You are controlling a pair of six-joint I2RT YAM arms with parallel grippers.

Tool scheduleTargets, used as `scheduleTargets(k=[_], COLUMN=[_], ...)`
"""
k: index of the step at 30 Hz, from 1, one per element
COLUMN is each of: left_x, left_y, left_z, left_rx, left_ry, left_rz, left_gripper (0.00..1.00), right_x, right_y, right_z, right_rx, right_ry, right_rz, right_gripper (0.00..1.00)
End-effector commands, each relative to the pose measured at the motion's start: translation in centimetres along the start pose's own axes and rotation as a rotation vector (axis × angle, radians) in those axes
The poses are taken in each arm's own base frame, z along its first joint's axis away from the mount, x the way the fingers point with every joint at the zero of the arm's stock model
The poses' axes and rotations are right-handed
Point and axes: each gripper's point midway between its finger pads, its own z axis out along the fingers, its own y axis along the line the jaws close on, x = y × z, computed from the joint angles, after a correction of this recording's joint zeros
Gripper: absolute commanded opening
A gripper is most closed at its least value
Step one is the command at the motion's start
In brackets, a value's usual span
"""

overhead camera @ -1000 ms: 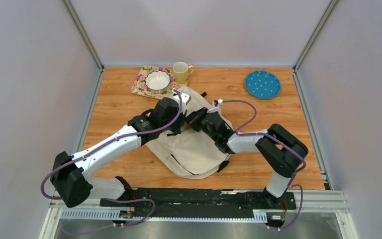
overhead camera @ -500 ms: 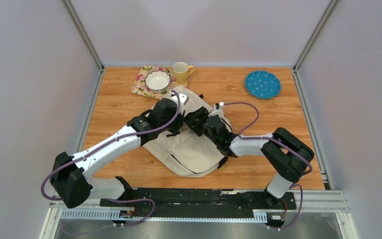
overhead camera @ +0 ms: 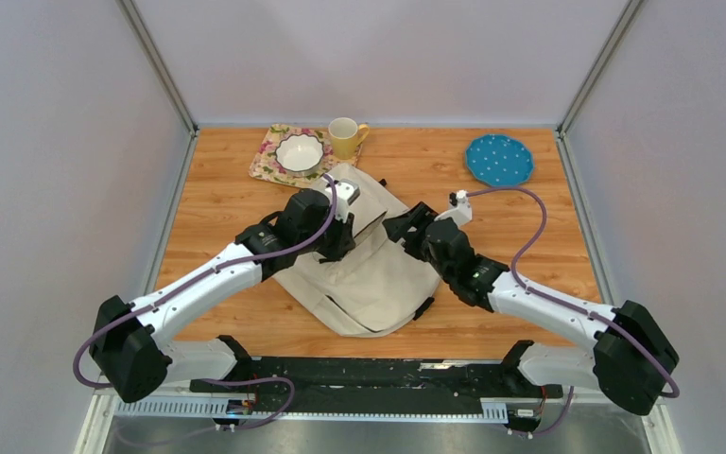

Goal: Pack the student bag
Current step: Place the personal item in the student bag, then adjust the student bag at the center of the board.

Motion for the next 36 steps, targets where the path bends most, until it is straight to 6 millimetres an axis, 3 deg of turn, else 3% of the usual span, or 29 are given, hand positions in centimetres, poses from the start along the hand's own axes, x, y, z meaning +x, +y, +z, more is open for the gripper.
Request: scheduleTargets(k=[1,2,4,5,8,11,15,18,22,26,28,36], left_x=[-0.3,-0.1,0.8,1.0,2.2,3.4,6.4,7.8,9.7,10.0,9.4,7.9], left_y=[-3.8,-3.9,-4.0,-3.7,-1.5,0.8,4.0,5.0,5.3,5.5,5.1,3.7], left_z=[-1.1,-1.3,-2.0,-2.4,-3.6,-4.9,-6.3,-7.4,-7.2,-7.1,-7.0,-6.2], left_rx=[0.213,0.221,0.236,0.223,0.109,-0.012,-0.175,-0.222,-0.237,-0.248,-0.223,-0.151], left_ry=[0.019,0.022,0.022,0.024,0.036,0.022,0.012,-0.037,-0.026,-0.069,-0.118,-0.151], left_rz=[0.041,0.037,0.044,0.047,0.044,0.015,-0.048,-0.126,-0.196,-0.276,-0.313,-0.399], left_gripper=[0.33,0.36,0.57,0.59,0.63,0.67,0.70,0.75,0.77,0.78,0.80,0.87], right_x=[-1.6,-1.4,-1.2,-0.6,0.0,-0.1,-0.7,-1.2,-1.5,-2.6,-2.6,-3.1], right_y=[-2.2,-1.9,-1.6,-2.0,-2.3,-1.4,-1.2,-0.1,-0.4,0.0,-1.2,-1.8], right_z=[-0.2,0.3,0.8,1.4,2.4,3.4,4.2,4.0,3.9,4.1,4.2,5.4], right_rx=[0.102,0.094,0.087,0.098,0.115,0.055,0.050,-0.017,-0.004,0.013,0.084,0.156], right_ry=[-0.015,0.012,0.040,0.068,0.121,0.135,0.142,0.129,0.131,0.124,0.153,0.180], right_rz=[-0.094,-0.092,-0.106,-0.111,-0.115,-0.096,-0.069,-0.064,-0.064,-0.068,-0.089,-0.123], right_gripper=[0.72,0.72,0.72,0.72,0.71,0.69,0.69,0.70,0.71,0.71,0.71,0.70])
